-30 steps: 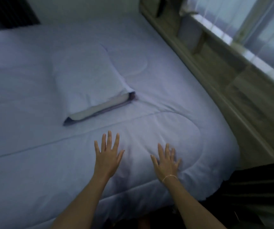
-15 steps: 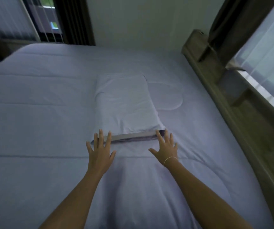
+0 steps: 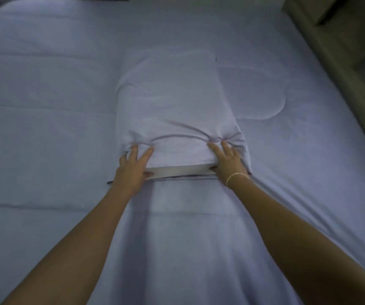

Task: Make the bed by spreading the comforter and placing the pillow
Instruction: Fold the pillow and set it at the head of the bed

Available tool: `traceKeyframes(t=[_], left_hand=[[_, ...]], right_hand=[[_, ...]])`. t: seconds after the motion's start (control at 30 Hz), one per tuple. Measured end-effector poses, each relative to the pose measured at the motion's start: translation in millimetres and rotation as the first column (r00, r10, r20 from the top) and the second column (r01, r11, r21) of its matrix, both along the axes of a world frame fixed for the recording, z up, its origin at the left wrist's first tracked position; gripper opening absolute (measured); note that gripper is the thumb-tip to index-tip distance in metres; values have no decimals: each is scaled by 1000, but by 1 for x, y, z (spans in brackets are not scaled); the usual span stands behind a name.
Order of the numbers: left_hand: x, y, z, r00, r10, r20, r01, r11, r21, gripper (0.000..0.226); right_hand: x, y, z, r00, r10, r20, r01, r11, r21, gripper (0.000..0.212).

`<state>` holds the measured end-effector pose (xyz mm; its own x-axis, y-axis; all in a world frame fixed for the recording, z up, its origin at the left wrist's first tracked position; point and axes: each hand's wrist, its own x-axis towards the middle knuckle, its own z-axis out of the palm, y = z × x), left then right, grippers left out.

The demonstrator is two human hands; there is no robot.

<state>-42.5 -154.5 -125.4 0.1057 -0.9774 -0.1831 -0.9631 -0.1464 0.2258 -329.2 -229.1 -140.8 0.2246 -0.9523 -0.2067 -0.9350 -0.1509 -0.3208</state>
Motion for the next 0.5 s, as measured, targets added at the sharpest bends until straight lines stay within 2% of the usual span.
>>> traceKeyframes(t=[0.13,0.23,0.37,0.43,0.5], left_hand=[[5,-6,-1,998,-30,48,35,995,-96,52],[0,9,10,1000,-7,21,11,978,-210,51],[-1,57,36,999,-40,-3,37,950,-311,51],[5,104,39,996,-82,45,93,938,-334,62],[17,159,31,990,-135,50,144,945,-293,79]], right_hand=[[6,-7,9,998,17,53,-9,989,-148,54],[10,17,33,1000,18,-19,-23,955,-297,36],[9,79,62,999,25,-25,-32,939,-343,35],[1,125,62,999,28,38,-13,943,-333,41],[-11,175,56,991,7,131,31,958,-286,56]])
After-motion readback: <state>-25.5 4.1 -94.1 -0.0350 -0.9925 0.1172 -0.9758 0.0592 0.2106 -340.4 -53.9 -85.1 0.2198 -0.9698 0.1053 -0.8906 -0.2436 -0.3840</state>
